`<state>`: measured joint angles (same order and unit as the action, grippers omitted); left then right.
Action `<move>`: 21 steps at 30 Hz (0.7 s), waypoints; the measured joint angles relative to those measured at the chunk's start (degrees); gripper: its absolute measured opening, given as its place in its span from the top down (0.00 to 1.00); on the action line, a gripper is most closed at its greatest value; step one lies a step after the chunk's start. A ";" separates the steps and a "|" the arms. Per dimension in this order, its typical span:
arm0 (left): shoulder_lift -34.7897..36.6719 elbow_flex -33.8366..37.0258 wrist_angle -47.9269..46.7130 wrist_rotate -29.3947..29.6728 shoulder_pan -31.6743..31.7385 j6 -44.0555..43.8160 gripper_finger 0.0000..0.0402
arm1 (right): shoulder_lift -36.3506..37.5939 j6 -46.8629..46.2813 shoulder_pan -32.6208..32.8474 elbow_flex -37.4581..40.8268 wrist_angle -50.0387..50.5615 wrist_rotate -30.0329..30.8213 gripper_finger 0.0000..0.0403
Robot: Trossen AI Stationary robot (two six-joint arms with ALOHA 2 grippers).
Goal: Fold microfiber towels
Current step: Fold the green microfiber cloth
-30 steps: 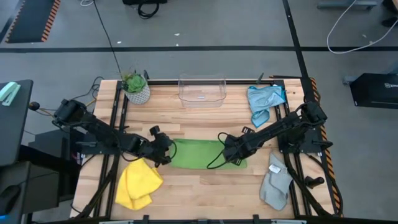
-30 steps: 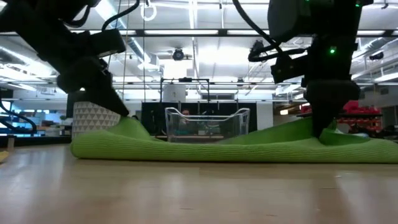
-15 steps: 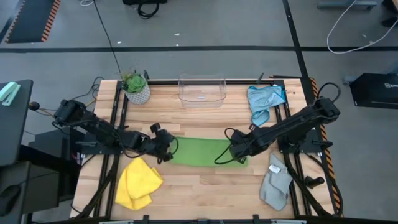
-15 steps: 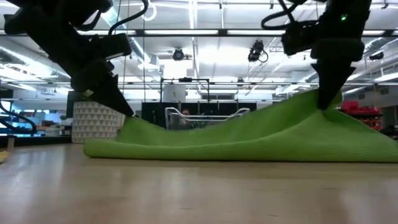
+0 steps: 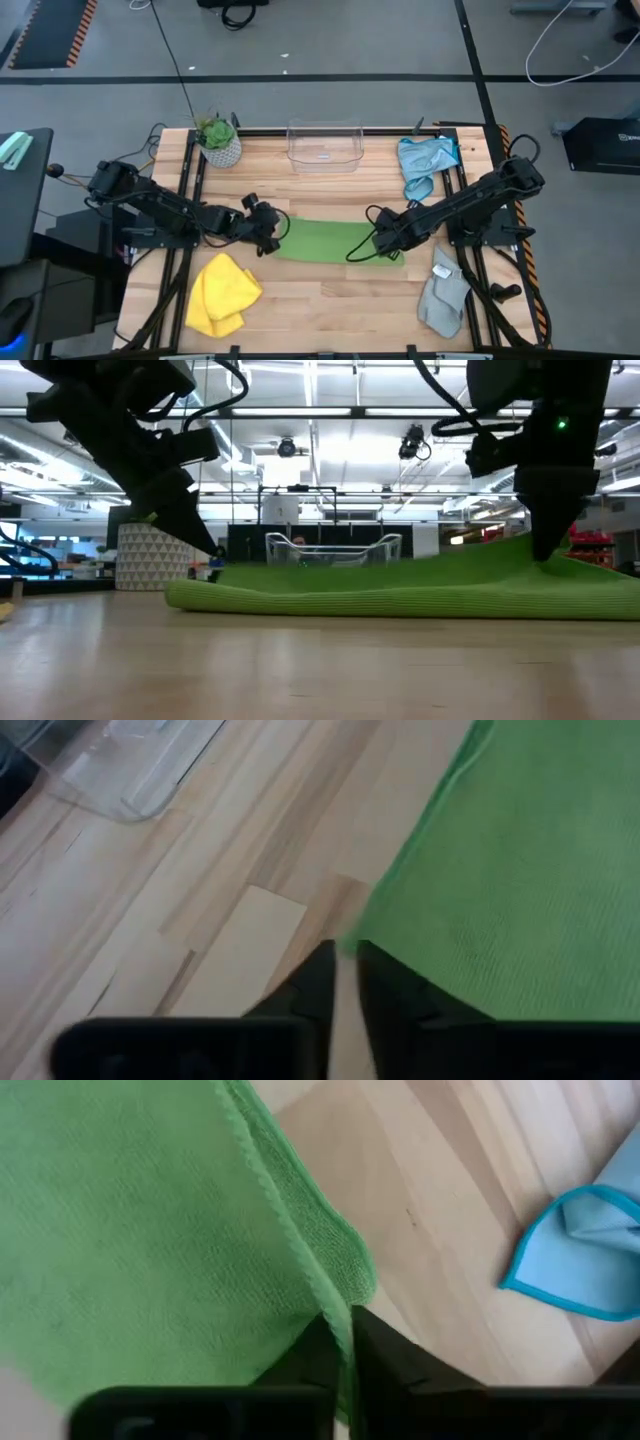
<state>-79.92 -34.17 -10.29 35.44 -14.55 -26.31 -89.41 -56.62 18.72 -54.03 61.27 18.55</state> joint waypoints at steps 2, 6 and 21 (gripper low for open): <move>0.00 0.00 -0.21 -0.75 0.00 0.00 0.72 | 0.30 -0.02 0.07 -0.08 0.28 0.11 0.79; 1.12 0.00 -1.53 -3.21 -0.02 0.05 0.53 | 0.78 -0.22 0.07 -2.28 2.53 1.78 0.59; -5.54 0.00 19.02 -23.48 3.09 13.06 0.76 | 10.09 1.11 4.80 11.97 -31.81 3.65 0.96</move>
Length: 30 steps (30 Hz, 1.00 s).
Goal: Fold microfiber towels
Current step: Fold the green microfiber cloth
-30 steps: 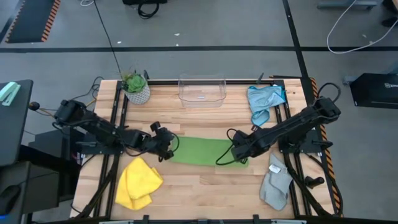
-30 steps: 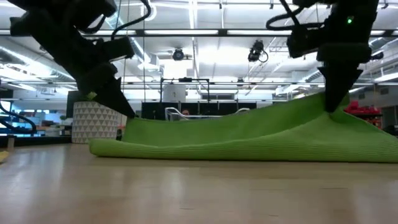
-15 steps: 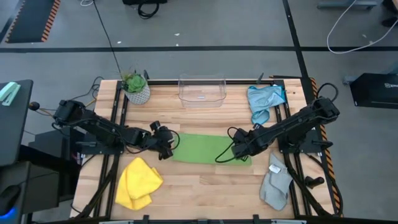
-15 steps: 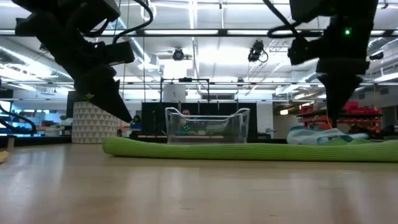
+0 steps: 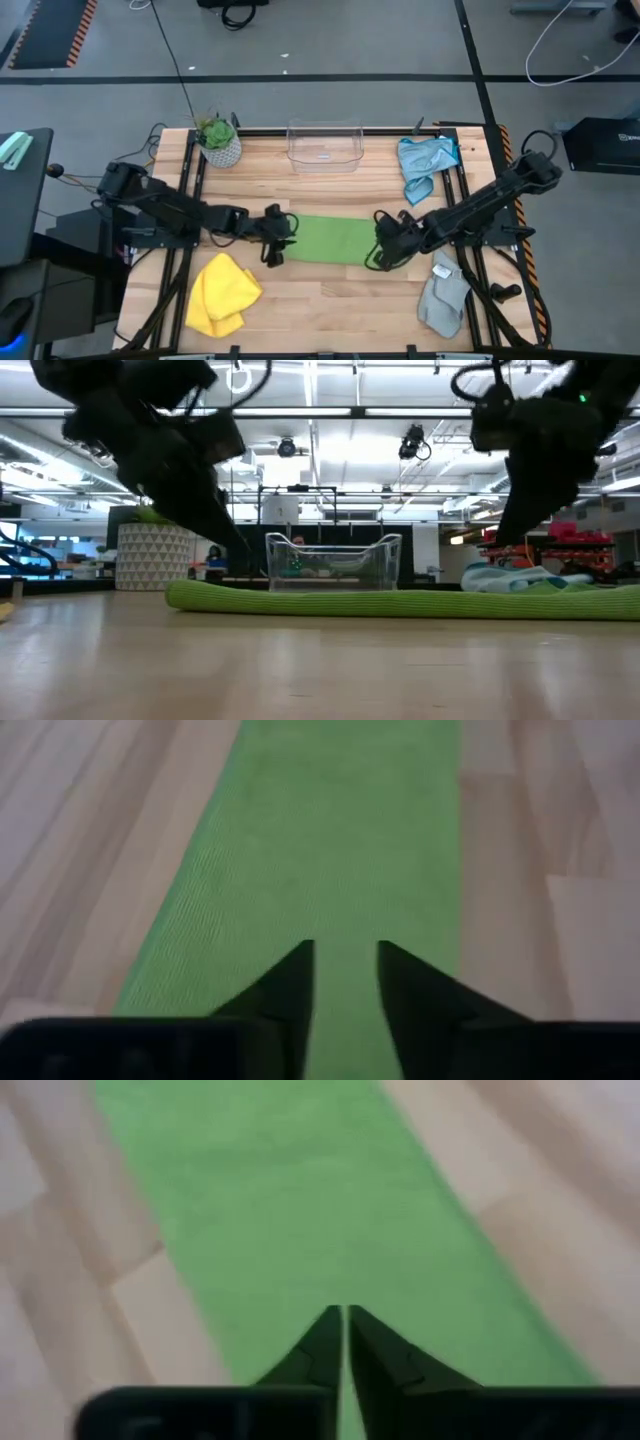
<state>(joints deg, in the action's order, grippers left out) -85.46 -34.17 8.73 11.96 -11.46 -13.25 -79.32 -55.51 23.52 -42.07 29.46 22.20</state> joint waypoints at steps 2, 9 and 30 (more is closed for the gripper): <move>-2.02 0.00 1.03 -0.61 1.35 1.02 0.87 | 0.24 -1.03 -0.49 3.72 -6.85 -0.26 0.95; -8.95 -0.03 3.53 -1.05 3.55 3.42 0.95 | -1.99 -1.49 -4.48 10.12 -13.58 -0.21 0.99; -14.96 0.09 15.96 -3.19 -6.26 -7.19 0.98 | -1.98 27.37 -25.98 10.88 -17.98 -5.74 0.98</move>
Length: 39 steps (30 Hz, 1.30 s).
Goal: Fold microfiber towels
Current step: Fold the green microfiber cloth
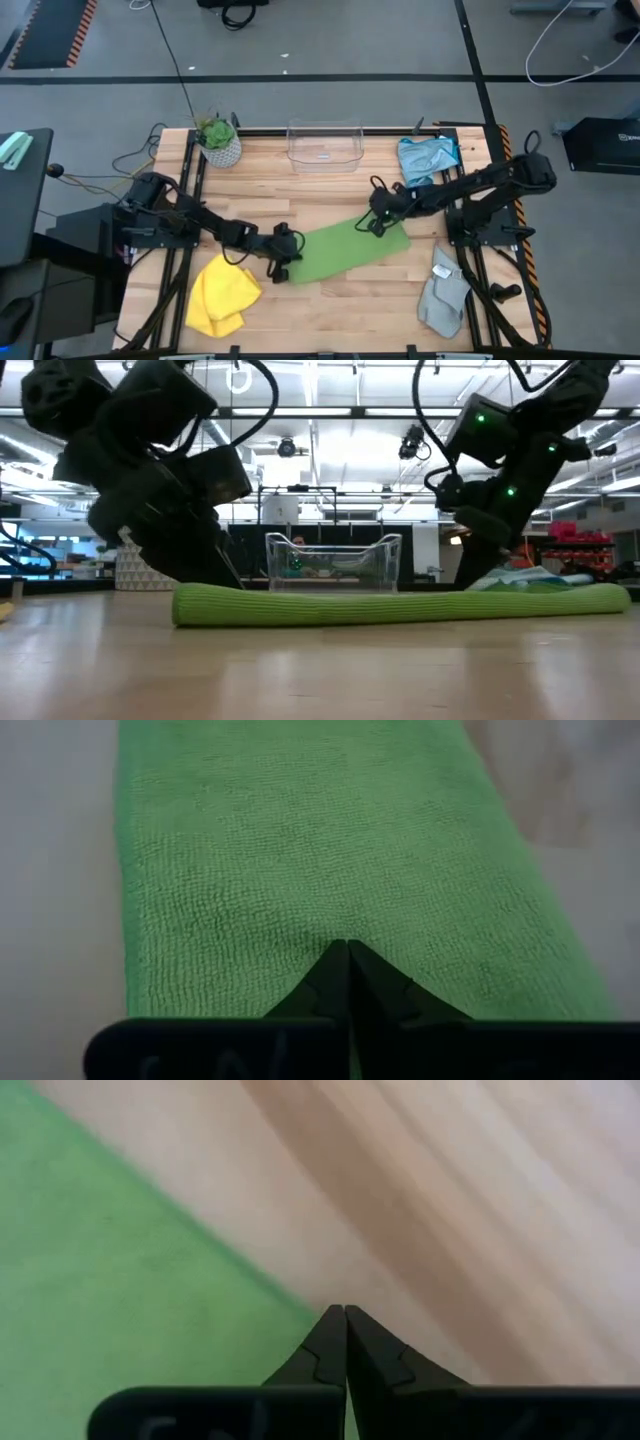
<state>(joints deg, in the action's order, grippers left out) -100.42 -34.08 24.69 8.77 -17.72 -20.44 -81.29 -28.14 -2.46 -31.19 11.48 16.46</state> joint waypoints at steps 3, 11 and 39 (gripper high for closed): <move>-0.83 -0.50 1.13 -0.04 -1.61 -1.42 0.98 | 3.97 2.81 -2.14 -0.06 0.34 -2.90 0.98; 4.58 -8.10 -11.97 -0.50 -2.43 7.48 0.98 | 14.54 -5.58 6.74 -0.21 4.87 -10.07 0.99; 3.40 -3.10 -13.93 -1.29 -1.61 5.85 0.98 | -1.33 2.33 -5.27 -0.03 -2.70 -5.59 0.99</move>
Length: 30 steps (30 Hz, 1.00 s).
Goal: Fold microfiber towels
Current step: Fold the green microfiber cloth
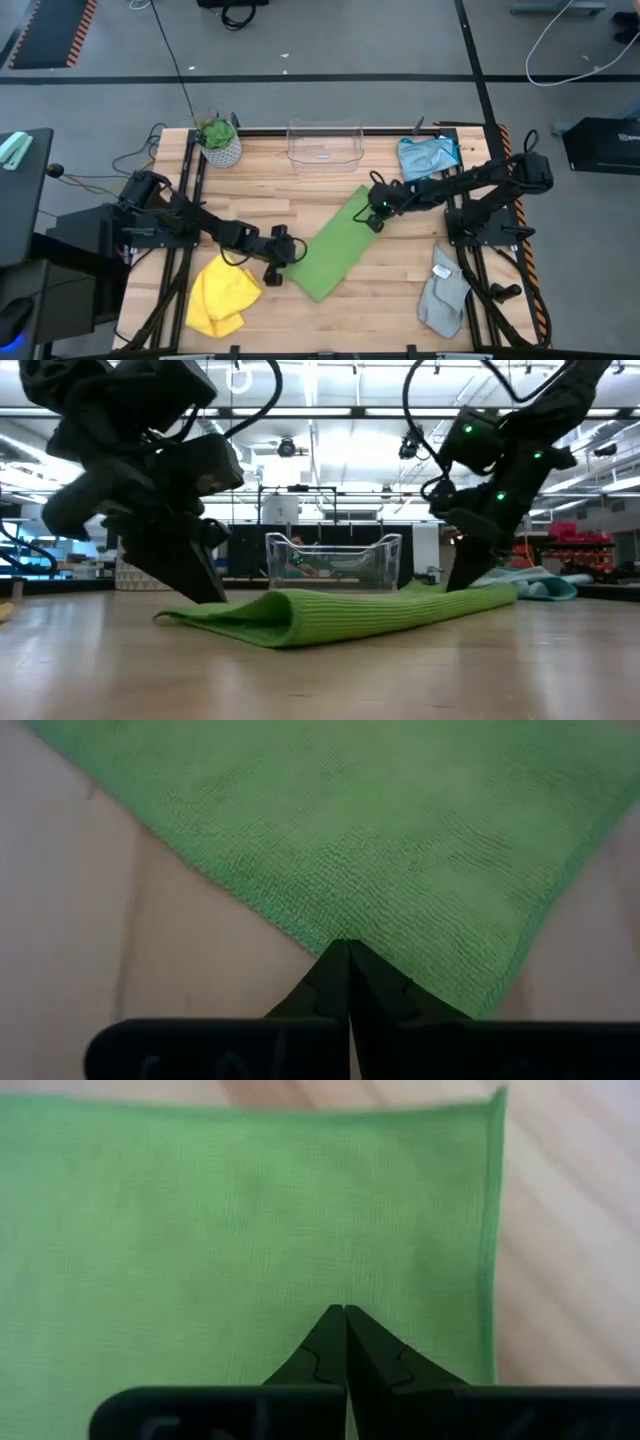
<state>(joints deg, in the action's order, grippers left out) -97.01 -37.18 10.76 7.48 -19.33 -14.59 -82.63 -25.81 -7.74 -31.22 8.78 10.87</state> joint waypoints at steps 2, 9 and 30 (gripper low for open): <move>-1.61 -0.03 3.26 0.23 -1.07 -1.54 0.96 | 0.18 3.13 -1.75 -0.71 0.59 -0.81 0.99; -6.23 -0.21 13.55 0.38 -2.91 -4.39 0.99 | 3.99 6.41 3.09 -7.14 6.80 -1.02 0.99; -0.58 -3.17 7.42 3.38 -10.21 -4.86 0.98 | -12.94 -11.60 5.68 -9.35 -6.38 13.64 0.99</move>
<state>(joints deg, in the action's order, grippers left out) -97.59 -40.35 18.19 10.85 -29.53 -19.45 -95.57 -37.41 -2.06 -40.58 2.40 24.51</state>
